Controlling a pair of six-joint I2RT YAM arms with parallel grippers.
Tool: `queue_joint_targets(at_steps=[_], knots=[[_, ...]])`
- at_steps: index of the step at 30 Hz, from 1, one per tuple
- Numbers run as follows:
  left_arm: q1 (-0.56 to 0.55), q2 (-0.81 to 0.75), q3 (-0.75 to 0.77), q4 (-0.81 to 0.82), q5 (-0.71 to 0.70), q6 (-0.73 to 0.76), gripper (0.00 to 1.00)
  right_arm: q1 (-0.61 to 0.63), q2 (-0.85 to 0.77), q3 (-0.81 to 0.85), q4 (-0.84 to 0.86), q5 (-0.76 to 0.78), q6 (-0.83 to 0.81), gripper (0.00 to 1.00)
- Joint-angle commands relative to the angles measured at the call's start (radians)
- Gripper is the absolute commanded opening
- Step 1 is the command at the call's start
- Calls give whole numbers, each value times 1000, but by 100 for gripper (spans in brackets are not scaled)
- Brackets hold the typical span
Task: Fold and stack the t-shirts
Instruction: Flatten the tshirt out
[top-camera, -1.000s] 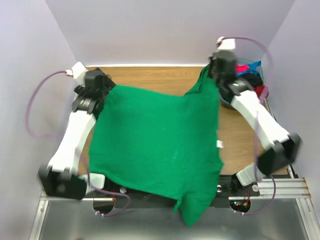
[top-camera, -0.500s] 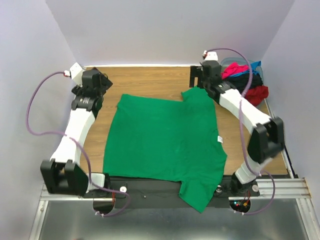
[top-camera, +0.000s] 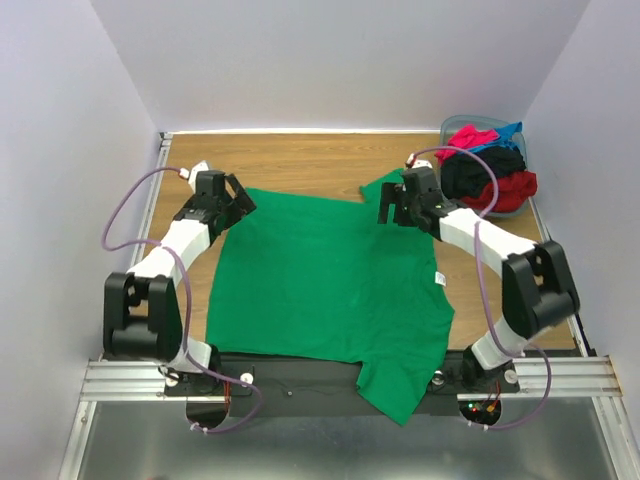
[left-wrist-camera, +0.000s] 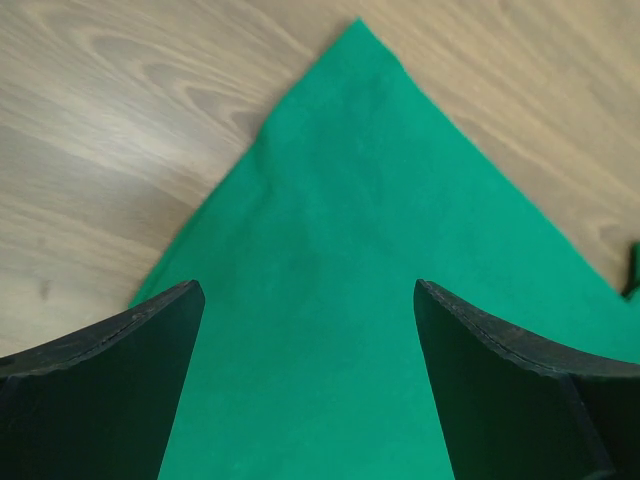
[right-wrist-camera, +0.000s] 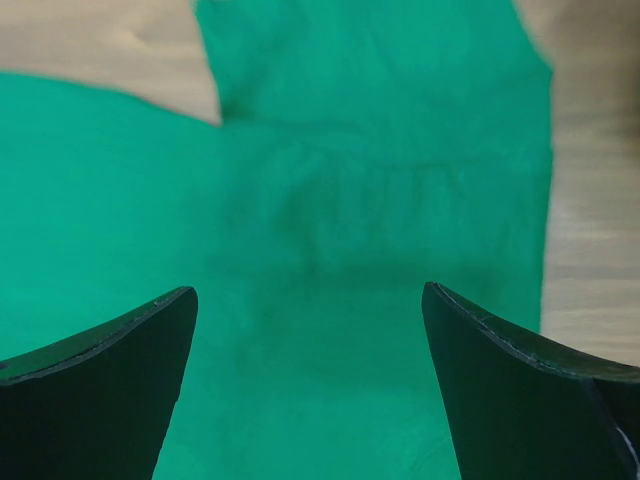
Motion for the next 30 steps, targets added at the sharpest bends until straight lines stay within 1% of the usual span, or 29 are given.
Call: queue_joint_targets(at_steps=[1,5,6,7,8,10,11,14,19,21,24,25,28,29,30], knots=[[-12,68,14,107,82,45,99,3,101,39,10,-23,16,100],[-8,217,64,115,82,54,98,14,235,106,10,-20,4,100],[-8,217,74,116,76,54,98,17,261,125,10,-17,1,100],[-8,263,86,115,67,55,98,18,310,161,10,-9,1,100],[-7,314,113,116,62,57,98,21,336,183,10,3,1,100],[-2,363,146,113,64,58,98,21,379,221,10,15,5,100],[1,386,181,102,68,60,98,21,426,264,8,18,12,100],[27,464,236,82,55,60,98,23,486,325,10,2,12,100],[100,572,383,-17,2,46,98,24,582,438,8,-2,-5,100],[108,581,413,-39,11,42,98,24,577,456,4,-1,-8,100],[108,566,410,-34,12,48,98,26,522,447,2,9,-19,100],[108,549,411,-37,8,52,98,24,469,438,2,15,-27,100],[108,500,398,-46,-16,52,98,23,373,375,1,34,-67,100],[108,486,396,-54,-27,48,98,23,314,328,-1,67,-71,100],[108,469,384,-69,-42,42,98,18,288,304,-1,92,-77,100]])
